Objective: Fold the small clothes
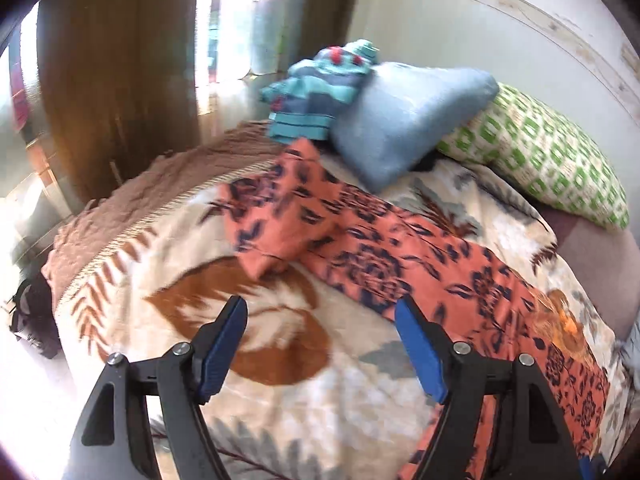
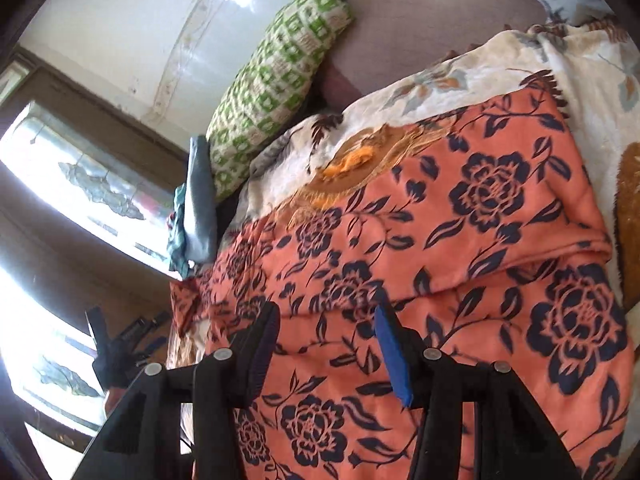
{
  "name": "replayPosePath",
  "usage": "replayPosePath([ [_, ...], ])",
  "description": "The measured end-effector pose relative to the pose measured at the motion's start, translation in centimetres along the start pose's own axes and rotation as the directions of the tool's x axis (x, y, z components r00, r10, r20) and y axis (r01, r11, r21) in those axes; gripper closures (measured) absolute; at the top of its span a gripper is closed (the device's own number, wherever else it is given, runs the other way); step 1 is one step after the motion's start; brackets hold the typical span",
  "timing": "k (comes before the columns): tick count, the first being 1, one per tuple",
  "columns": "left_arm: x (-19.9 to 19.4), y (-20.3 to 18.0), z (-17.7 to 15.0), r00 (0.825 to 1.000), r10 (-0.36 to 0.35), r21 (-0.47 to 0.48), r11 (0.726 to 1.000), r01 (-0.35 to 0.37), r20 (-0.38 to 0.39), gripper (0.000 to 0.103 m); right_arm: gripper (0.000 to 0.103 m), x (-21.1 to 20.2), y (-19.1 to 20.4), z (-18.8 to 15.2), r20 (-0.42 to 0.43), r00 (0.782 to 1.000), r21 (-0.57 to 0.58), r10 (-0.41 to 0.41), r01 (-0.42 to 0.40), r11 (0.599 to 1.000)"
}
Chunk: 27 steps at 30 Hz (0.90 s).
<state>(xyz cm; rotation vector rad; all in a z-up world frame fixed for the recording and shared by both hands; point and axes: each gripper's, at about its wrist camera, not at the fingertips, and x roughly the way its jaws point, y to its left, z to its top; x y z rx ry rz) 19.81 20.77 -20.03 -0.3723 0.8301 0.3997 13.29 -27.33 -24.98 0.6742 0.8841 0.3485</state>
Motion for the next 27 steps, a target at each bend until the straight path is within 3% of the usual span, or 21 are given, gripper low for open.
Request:
replayPosePath([
  [2,0.7,3.2,1.6,0.999,0.044,-0.018,0.999,-0.044,-0.021,0.026,0.051,0.7,1.0,-2.2,-0.035,0.999,-0.008,0.025,-0.026,1.0],
  [4,1.7,6.3,2.7,0.997,0.036,-0.057,0.998,-0.04,-0.073,0.026,0.051,1.5,1.8,-3.9,-0.079,0.996,-0.019,0.036,-0.038,0.999],
  [7,3.8,9.9,3.4,0.988,-0.015,-0.157,0.988,-0.009,-0.152,0.025,0.051,2.5,2.9,-5.1,-0.112,0.993,-0.06,0.033,-0.04,0.997],
  [9,5.3,11.3,3.7,0.979,-0.089,-0.221,0.974,0.047,-0.182,0.025,0.051,2.8,3.2,-5.3,-0.111,0.993,-0.087,0.027,-0.036,0.996],
  [14,8.2,11.3,4.6,0.951,-0.213,-0.313,0.94,0.137,-0.223,0.026,0.051,4.0,2.4,-4.9,-0.12,0.992,-0.063,0.043,-0.051,0.997],
  [18,10.7,11.0,6.0,0.959,-0.177,-0.365,0.927,0.087,-0.221,0.026,0.051,4.8,2.3,-4.6,-0.126,0.992,-0.089,0.01,-0.021,0.996],
  [21,11.9,11.6,6.3,0.951,-0.255,-0.468,0.872,0.147,-0.176,0.026,0.051,4.9,2.1,-4.5,-0.126,0.992,-0.092,0.008,-0.02,0.996],
  [23,12.7,11.2,6.7,0.94,-0.29,-0.5,0.85,0.168,-0.177,0.026,0.051,5.1,2.0,-4.4,-0.127,0.992,-0.092,0.005,-0.016,0.996],
  [26,13.4,9.8,7.3,0.937,-0.292,-0.473,0.864,0.173,-0.19,0.026,0.051,5.6,2.0,-4.3,-0.131,0.991,-0.095,-0.001,-0.011,0.995],
  [27,13.6,9.4,7.5,0.934,-0.298,-0.46,0.869,0.181,-0.196,0.032,0.051,5.7,2.0,-4.2,-0.132,0.991,-0.096,-0.003,-0.01,0.995],
])
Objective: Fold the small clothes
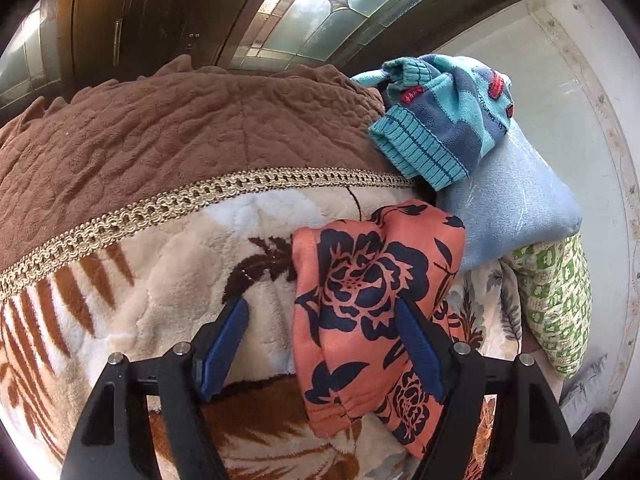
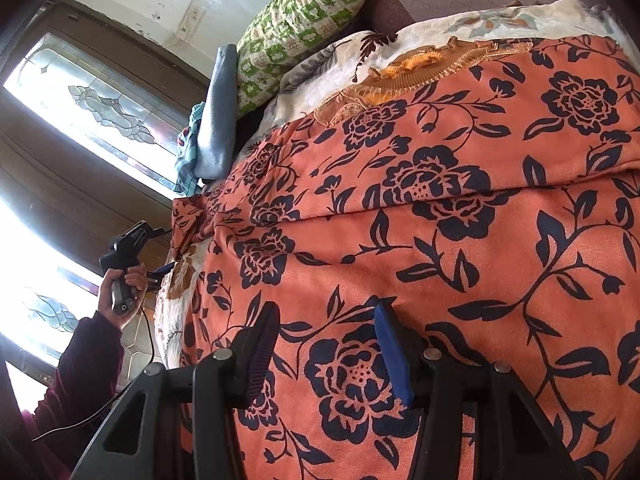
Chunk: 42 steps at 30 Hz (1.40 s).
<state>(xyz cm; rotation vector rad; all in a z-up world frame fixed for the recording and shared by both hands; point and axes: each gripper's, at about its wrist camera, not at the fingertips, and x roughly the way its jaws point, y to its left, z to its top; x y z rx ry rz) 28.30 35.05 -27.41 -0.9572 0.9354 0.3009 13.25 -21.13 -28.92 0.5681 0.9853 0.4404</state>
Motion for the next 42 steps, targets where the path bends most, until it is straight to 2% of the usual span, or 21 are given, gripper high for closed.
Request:
replayPosePath([
  [2,0.6,-0.4,0.1,0.999,-0.032,0.012,0.999,0.032,-0.022,0.058,0.051,0.1,0.0,0.1,0.002,1.0,-0.004,-0.004,0.004,1.0],
  [3,1.1,-0.3,0.1,0.996,-0.07,0.007,0.998,0.07,-0.05,0.08,0.051,0.1,0.0,0.2,0.005,1.0,-0.005,-0.006,0.006,1.0],
  [4,1.4,-0.3,0.0,0.994,-0.086,-0.002,0.996,0.086,-0.069,0.093,0.051,0.1,-0.1,0.2,0.007,1.0,-0.005,-0.009,0.009,1.0],
  [5,1.3,-0.3,-0.1,0.994,-0.085,-0.007,0.996,0.084,-0.066,0.096,0.051,0.1,-0.1,0.3,0.01,1.0,-0.004,-0.013,0.013,1.0],
  [8,0.0,-1.0,-0.8,0.99,-0.139,0.026,0.99,0.14,-0.039,0.098,0.051,0.2,-0.3,0.5,0.018,1.0,0.001,-0.014,0.014,1.0],
  [12,-2.4,-4.1,-2.0,0.971,-0.235,0.082,0.968,0.237,-0.033,0.098,0.051,-0.2,-0.3,0.9,0.039,0.999,0.002,-0.025,0.025,1.0],
  [16,-5.1,-8.8,-4.2,0.945,-0.324,0.158,0.932,0.327,-0.048,0.098,0.051,-1.6,-0.8,1.5,0.097,0.995,0.028,-0.039,0.036,0.999],
  [20,-6.8,-14.6,-7.7,0.917,-0.385,0.23,0.887,0.399,-0.105,0.098,0.051,-3.8,-1.9,2.6,0.165,0.985,0.078,-0.049,0.036,0.996],
  [22,-7.7,-17.7,-10.1,0.904,-0.405,0.279,0.86,0.427,-0.132,0.098,0.051,-5.0,-2.7,3.2,0.202,0.979,0.115,-0.038,0.015,0.993],
  [26,-7.7,-24.3,-16.3,0.866,-0.442,0.343,0.796,0.499,-0.235,0.098,0.051,-8.0,-4.3,4.3,0.292,0.955,0.173,-0.053,0.002,0.985],
  [30,-6.8,-30.1,-24.3,0.813,-0.461,0.384,0.721,0.577,-0.355,0.098,0.051,-12.2,-6.9,5.1,0.399,0.913,0.262,-0.088,-0.021,0.965],
  [32,-5.6,-32.4,-28.4,0.785,-0.463,0.378,0.697,0.61,-0.412,0.098,0.051,-14.2,-8.6,5.3,0.44,0.892,0.316,-0.103,-0.046,0.947],
  [34,-3.8,-34.3,-32.4,0.753,-0.452,0.372,0.673,0.64,-0.478,0.098,0.05,-15.8,-10.2,5.4,0.472,0.874,0.355,-0.111,-0.073,0.932],
  [35,-2.8,-35.1,-34.5,0.745,-0.428,0.382,0.663,0.644,-0.511,0.098,0.049,-16.4,-10.9,5.4,0.484,0.869,0.375,-0.108,-0.094,0.922],
  [36,-1.7,-35.6,-36.5,0.748,-0.383,0.401,0.664,0.631,-0.542,0.098,0.049,-17.0,-11.7,5.4,0.492,0.865,0.399,-0.102,-0.119,0.909],
  [37,-0.5,-35.8,-38.4,0.753,-0.322,0.421,0.672,0.608,-0.574,0.094,0.046,-17.3,-12.5,5.4,0.496,0.863,0.422,-0.092,-0.147,0.894],
  [38,0.7,-35.5,-40.1,0.754,-0.254,0.44,0.682,0.584,-0.606,0.092,0.038,-17.4,-13.1,5.4,0.498,0.864,0.441,-0.08,-0.173,0.881],
  [39,1.9,-35.1,-41.4,0.752,-0.191,0.455,0.693,0.559,-0.631,0.087,0.034,-17.6,-13.7,5.4,0.495,0.866,0.456,-0.07,-0.19,0.87],
  [41,3.4,-33.6,-42.9,0.738,-0.097,0.475,0.708,0.522,-0.668,0.081,0.031,-17.6,-14.3,5.6,0.485,0.871,0.477,-0.073,-0.194,0.857],
  [42,3.5,-32.6,-43.1,0.731,-0.077,0.477,0.711,0.518,-0.678,0.081,0.031,-17.5,-14.6,5.5,0.473,0.878,0.485,-0.067,-0.196,0.852],
])
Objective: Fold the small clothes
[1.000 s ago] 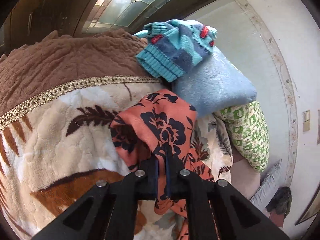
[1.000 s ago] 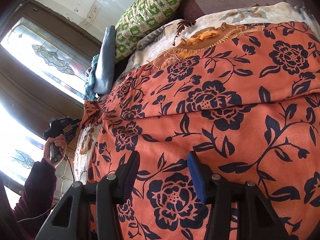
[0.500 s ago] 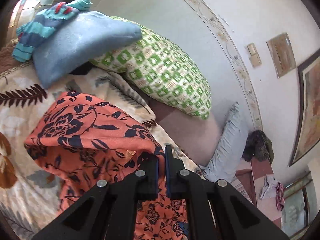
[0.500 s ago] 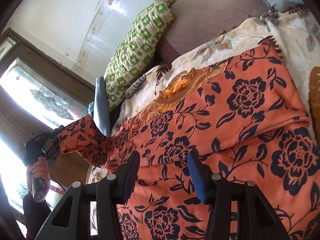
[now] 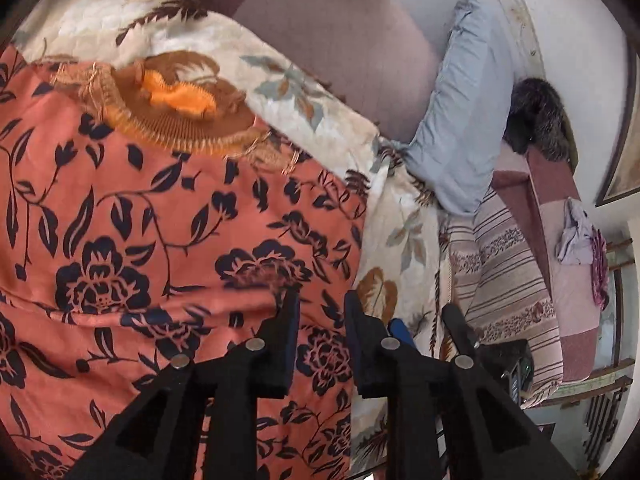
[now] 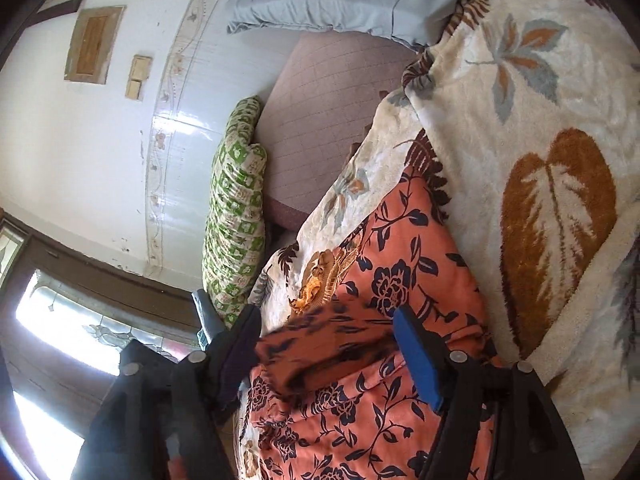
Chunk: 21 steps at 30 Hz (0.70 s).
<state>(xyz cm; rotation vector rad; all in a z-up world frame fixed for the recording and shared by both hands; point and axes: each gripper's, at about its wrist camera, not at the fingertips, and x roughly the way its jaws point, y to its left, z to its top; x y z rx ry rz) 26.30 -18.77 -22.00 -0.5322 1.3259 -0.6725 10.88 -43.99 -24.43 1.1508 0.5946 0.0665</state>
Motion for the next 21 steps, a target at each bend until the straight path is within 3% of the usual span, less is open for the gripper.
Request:
replayPosePath([
  [5,-3.7,2.5,-2.2,0.998,0.047,0.093,0.994,-0.051,0.043,0.073,0.03,2.3,-1.2,-0.6,-0.139,0.989,0.079,0.058,-0.047,0.996],
  [8,-7.6,5.2,-1.5,0.981,0.127,0.104,0.984,-0.143,0.15,0.067,0.03,3.5,-1.4,-1.3,-0.158,0.986,0.061,-0.043,0.053,0.997],
  [10,-10.0,7.8,-0.5,0.95,0.206,0.068,0.972,-0.227,0.234,0.066,0.03,3.9,-1.6,-1.5,-0.137,0.983,0.042,-0.125,0.132,0.99],
  [13,-12.4,11.4,0.7,0.869,0.363,-0.02,0.925,-0.378,0.337,0.066,0.03,5.1,-1.9,-1.2,-0.117,0.981,0.018,-0.155,0.159,0.987],
  [16,-12.9,13.4,1.2,0.786,0.497,-0.057,0.856,-0.514,0.368,0.064,0.03,6.8,-1.8,-0.7,-0.115,0.981,-0.022,-0.154,0.152,0.988],
  [17,-12.6,14.0,1.3,0.771,0.528,-0.057,0.836,-0.546,0.356,0.063,0.03,7.6,-1.8,-0.7,-0.129,0.98,-0.038,-0.149,0.145,0.989],
  [21,-11.1,15.6,1.1,0.76,0.559,-0.016,0.809,-0.588,0.333,0.062,0.03,10.5,-1.3,-0.9,-0.169,0.965,-0.12,-0.2,0.181,0.976],
])
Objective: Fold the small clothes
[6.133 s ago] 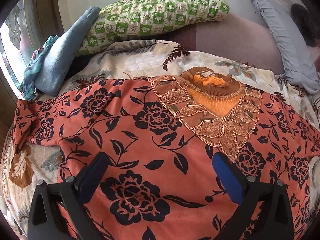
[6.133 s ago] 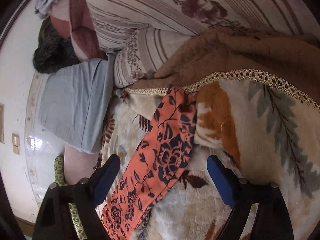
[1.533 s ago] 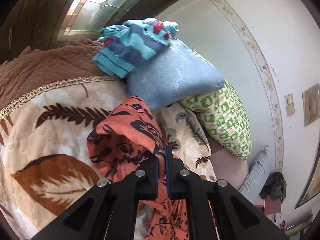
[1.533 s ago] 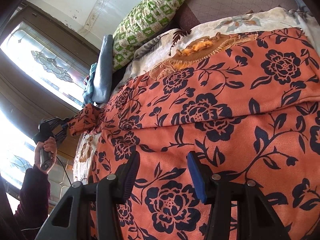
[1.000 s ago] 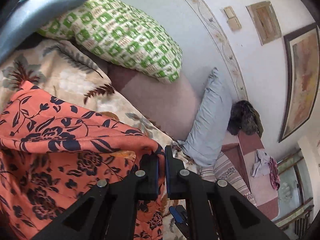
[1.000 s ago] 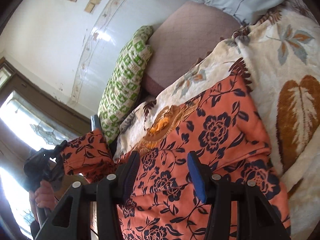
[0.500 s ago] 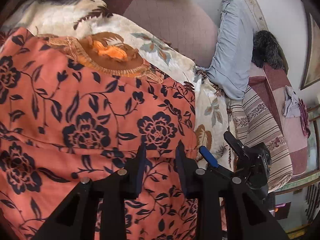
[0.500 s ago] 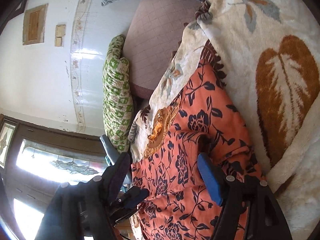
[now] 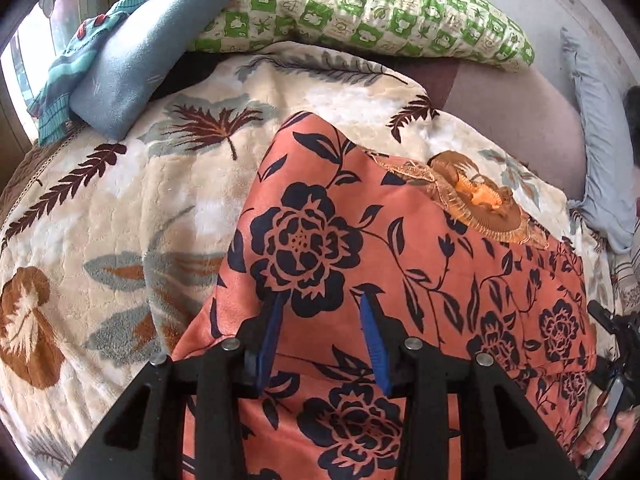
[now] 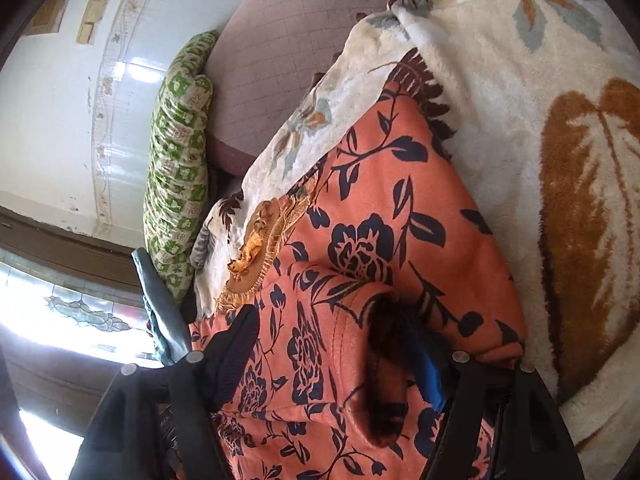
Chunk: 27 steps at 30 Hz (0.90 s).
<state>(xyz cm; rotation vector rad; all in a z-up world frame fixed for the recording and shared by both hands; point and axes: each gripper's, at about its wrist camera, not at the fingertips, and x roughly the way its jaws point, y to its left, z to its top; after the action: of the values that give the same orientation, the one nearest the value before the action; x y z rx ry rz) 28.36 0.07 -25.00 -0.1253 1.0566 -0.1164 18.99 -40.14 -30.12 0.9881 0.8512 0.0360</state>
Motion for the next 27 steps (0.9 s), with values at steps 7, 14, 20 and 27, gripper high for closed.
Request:
replayPosePath([
  [7,1.2,-0.1,-0.9,1.0,-0.002,0.034,0.999,0.003,-0.027,0.059,0.094,-1.8,3.5,1.2,0.121,0.992,-0.17,0.043,-0.022,0.985],
  [14,0.7,-0.7,-0.9,1.0,0.012,0.065,0.998,-0.012,0.0,0.056,0.09,-2.8,3.4,3.2,0.221,0.969,-0.21,-0.108,0.156,0.965],
  [20,-1.9,-0.6,-0.4,0.993,-0.019,0.059,0.998,0.012,0.121,0.045,0.09,-2.6,3.6,2.4,0.137,0.99,-0.198,0.012,0.015,0.98],
  [27,1.4,-0.4,-1.0,0.997,0.081,0.105,0.991,-0.081,0.008,0.04,0.092,3.5,3.2,-0.1,-0.032,0.97,-0.27,-0.24,0.223,0.937],
])
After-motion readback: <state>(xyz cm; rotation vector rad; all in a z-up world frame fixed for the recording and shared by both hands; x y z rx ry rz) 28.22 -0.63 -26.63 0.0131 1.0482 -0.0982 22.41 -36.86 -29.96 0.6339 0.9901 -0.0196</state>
